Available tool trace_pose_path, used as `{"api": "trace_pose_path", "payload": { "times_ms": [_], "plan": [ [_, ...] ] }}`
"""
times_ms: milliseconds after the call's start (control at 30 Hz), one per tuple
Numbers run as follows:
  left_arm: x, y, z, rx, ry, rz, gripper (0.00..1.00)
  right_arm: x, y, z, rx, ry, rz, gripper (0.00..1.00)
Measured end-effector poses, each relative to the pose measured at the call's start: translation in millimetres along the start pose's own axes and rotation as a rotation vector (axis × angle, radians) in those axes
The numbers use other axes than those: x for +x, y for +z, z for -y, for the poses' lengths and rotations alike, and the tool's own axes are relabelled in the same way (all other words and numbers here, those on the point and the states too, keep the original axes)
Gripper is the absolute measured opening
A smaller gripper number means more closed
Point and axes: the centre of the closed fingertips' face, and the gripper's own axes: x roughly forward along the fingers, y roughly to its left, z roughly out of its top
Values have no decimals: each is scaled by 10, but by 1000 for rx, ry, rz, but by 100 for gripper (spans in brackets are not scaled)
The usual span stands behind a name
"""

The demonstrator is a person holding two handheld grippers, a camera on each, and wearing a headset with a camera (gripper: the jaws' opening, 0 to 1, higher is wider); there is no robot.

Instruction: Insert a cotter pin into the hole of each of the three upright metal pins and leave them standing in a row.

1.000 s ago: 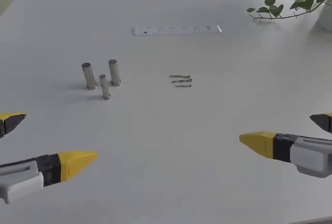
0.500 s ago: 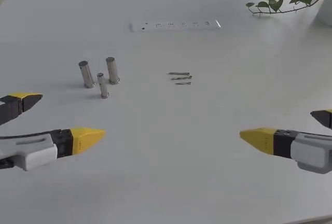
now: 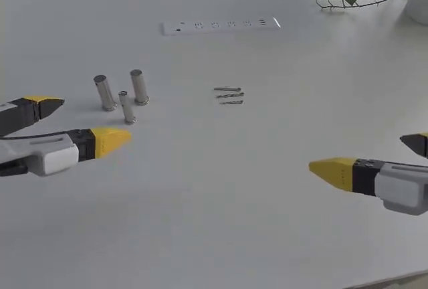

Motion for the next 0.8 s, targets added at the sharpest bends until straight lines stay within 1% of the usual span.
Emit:
{"api": "trace_pose_path", "payload": {
  "times_ms": [200,333,600,700,800],
  "plan": [
    [107,30,-63,-2,-7,-2,66,11,27,15,-4,-9,-3,93],
    [192,34,-94,4,-16,-14,61,30,44,37,-4,-12,-2,93],
    [354,70,-118,20,-42,-23,51,55,44,52,-9,-4,-8,94],
    [409,72,-123,32,-49,-32,48,56,38,72,-4,-8,-10,94],
    [461,78,-138,30,-52,-33,46,58,25,81,-5,-10,-12,94]
  ]
}}
